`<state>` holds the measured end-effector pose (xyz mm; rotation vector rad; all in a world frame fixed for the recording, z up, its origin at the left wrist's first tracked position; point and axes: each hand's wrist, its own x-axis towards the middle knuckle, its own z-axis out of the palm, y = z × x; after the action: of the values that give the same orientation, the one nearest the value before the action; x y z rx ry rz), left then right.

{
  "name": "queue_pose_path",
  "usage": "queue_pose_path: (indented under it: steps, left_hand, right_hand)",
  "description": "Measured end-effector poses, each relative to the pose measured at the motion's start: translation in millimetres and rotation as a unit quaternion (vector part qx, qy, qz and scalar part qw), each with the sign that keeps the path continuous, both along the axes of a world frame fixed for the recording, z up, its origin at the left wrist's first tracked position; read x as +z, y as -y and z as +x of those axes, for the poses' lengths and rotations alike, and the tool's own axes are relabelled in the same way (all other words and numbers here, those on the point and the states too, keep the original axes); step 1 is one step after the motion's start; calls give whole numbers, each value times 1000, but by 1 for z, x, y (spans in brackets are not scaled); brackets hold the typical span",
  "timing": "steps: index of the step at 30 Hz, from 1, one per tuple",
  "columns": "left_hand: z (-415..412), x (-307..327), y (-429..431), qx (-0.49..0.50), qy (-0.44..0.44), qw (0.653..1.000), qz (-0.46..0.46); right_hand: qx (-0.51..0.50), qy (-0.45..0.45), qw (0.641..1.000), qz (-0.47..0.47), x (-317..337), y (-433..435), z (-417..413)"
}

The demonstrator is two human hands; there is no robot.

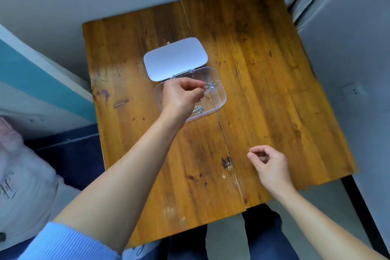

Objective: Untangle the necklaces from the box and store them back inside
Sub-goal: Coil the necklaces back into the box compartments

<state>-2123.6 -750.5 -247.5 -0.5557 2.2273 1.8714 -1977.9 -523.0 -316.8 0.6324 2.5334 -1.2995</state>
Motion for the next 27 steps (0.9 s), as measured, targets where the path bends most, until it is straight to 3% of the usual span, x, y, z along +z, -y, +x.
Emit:
queue_pose_path:
  steps: [6,14,22,27]
  left_hand:
    - [-51,-5,-136,-57,-28,996,-69]
    - [-100,-46,-286,-140,-64,965,-214]
    - [-103,-84,-318,-248,-102,908,-322]
    - [-96,-80,-297,-206,-107,915,-329]
  right_hand:
    - [-15,-14,998,52,-5,-111,-28]
    - [52,-4,993,105,-18,-209,-42]
    - [129,-11,980,149,-24,-224,-40]
    - [149,-23,977,150,-17,-230,-51]
